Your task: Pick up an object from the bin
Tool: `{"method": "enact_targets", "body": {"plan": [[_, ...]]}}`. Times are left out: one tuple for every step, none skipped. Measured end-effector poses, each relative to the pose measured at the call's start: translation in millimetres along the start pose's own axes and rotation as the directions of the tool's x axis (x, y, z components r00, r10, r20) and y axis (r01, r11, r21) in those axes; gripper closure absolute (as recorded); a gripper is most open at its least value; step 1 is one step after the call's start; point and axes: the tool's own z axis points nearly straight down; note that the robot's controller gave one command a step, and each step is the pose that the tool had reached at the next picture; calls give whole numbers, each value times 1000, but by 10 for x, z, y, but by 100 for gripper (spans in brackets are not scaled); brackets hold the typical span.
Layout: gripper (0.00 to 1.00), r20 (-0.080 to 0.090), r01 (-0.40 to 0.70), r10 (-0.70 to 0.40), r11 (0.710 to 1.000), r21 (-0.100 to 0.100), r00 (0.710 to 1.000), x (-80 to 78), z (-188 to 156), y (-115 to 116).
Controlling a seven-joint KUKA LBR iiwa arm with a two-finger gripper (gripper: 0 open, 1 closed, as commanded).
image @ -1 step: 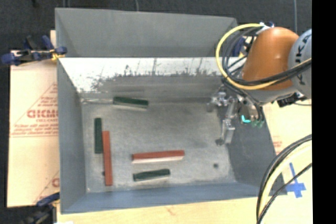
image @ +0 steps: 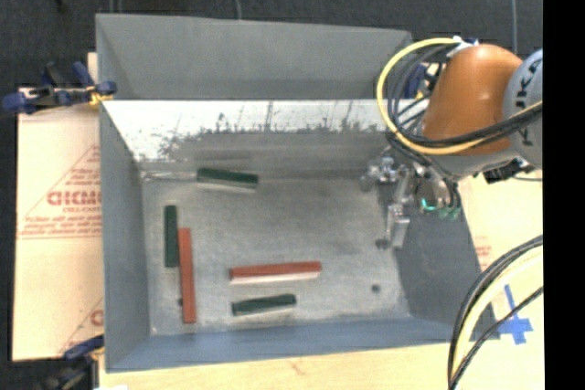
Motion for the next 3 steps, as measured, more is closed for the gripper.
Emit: {"method": "enact_targets", "body": {"plan": [[0,4,61,-61,998,3,998,19,156,206],[0,-2,110,-110,994,-4,994,232,374,563],[0,-1,56,-56,998,-1,998,180,463,621]]}}
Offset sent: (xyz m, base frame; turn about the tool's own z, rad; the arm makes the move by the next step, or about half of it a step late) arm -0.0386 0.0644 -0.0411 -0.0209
